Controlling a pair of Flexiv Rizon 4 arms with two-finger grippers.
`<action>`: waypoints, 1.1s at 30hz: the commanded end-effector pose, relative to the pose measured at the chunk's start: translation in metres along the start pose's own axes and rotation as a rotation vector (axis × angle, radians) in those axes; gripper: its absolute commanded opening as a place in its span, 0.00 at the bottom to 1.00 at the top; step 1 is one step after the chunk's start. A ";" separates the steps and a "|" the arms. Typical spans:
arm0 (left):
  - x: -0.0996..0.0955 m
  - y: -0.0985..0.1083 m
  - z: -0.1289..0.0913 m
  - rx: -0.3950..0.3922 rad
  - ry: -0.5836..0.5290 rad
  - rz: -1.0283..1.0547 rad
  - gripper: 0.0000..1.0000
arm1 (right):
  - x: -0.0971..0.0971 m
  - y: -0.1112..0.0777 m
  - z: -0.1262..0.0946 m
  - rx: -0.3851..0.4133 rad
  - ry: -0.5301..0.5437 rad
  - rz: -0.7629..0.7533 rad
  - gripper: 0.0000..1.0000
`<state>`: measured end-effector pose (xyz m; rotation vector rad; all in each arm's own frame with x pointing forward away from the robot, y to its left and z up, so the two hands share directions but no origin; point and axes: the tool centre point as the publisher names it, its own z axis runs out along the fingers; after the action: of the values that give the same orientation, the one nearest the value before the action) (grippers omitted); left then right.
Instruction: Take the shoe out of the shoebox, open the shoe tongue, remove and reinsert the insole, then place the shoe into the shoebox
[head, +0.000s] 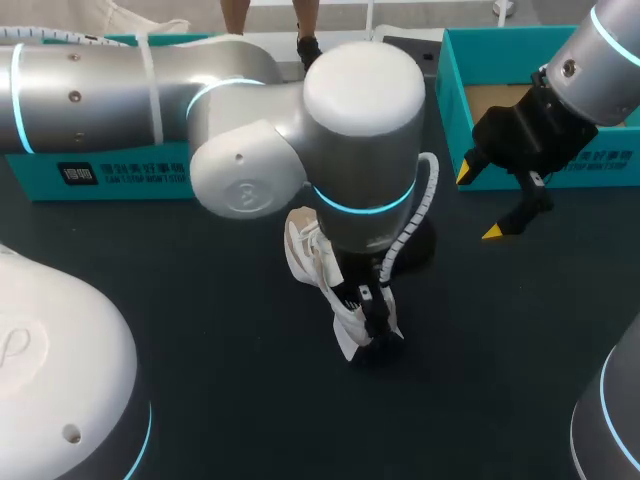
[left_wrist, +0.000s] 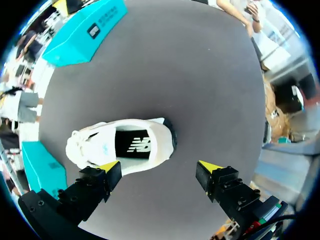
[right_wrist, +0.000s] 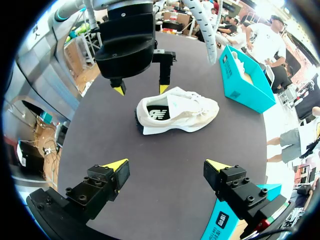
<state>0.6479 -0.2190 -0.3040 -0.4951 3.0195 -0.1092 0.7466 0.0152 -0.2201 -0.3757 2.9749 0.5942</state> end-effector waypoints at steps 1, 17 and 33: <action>0.004 0.001 0.011 0.010 -0.004 -0.043 1.00 | 0.000 0.000 0.001 0.004 -0.001 0.001 1.00; 0.005 -0.007 0.048 0.064 -0.002 -0.050 1.00 | 0.000 0.000 0.001 0.004 -0.001 0.001 1.00; 0.010 -0.019 0.073 0.045 0.020 -0.083 0.98 | 0.000 0.000 0.001 0.004 -0.001 0.001 1.00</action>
<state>0.6487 -0.2357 -0.3701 -0.6203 3.0015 -0.2061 0.7466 0.0152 -0.2201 -0.3756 2.9749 0.5942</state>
